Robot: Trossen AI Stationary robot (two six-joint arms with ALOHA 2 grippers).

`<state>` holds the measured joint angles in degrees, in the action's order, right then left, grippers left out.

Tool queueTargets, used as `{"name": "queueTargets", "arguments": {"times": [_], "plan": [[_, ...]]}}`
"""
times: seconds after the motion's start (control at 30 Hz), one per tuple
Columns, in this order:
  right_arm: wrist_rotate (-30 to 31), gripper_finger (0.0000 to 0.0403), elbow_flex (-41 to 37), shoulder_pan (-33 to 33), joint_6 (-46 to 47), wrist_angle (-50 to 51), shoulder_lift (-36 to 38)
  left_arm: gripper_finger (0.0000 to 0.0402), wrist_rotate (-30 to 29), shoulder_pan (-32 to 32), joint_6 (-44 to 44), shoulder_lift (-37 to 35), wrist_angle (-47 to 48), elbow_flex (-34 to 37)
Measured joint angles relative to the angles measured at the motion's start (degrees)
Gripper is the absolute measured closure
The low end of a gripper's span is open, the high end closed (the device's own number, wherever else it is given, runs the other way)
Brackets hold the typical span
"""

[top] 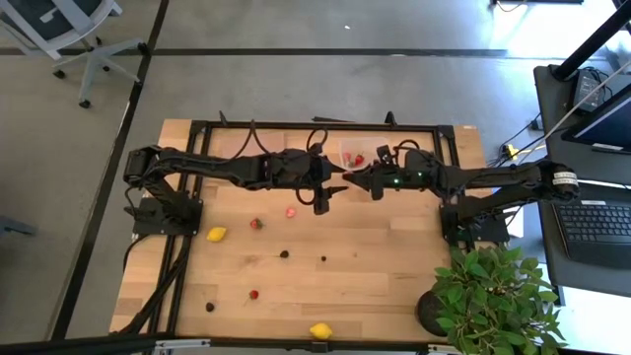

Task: Pick and placing Produce into tupperware
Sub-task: Put the peach into the transparent bin

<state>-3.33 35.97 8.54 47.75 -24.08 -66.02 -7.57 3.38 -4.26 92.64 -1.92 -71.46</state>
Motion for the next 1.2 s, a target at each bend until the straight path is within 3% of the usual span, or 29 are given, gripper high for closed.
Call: {"name": "queueTargets", "arguments": {"times": [0.23,0.43,0.67,0.8,1.03,1.2], "plan": [[1.03,0.0320,-0.02,4.46,-6.16,9.53,0.00,0.0128,-3.47,0.62,7.26,-0.93,2.72,-0.02],[4.34,0.0320,-0.02,9.57,-7.82,18.25,0.00,0.0124,-8.07,2.16,15.71,-2.54,14.16,-0.01],[5.33,0.0320,0.31,15.93,-8.14,23.22,-0.89,0.0124,-8.20,3.71,22.21,-2.91,23.52,0.00],[5.45,0.0320,6.46,17.96,-12.26,33.65,-4.51,0.0123,-8.06,3.73,22.19,-2.91,23.94,0.00],[6.17,0.0320,22.04,21.20,-17.64,52.03,-16.98,0.0125,-8.00,3.73,22.76,-2.91,23.97,0.00],[6.19,0.0320,28.65,22.38,-21.44,58.92,-25.28,0.0124,-7.98,3.73,24.90,-2.91,27.17,0.00]]}}
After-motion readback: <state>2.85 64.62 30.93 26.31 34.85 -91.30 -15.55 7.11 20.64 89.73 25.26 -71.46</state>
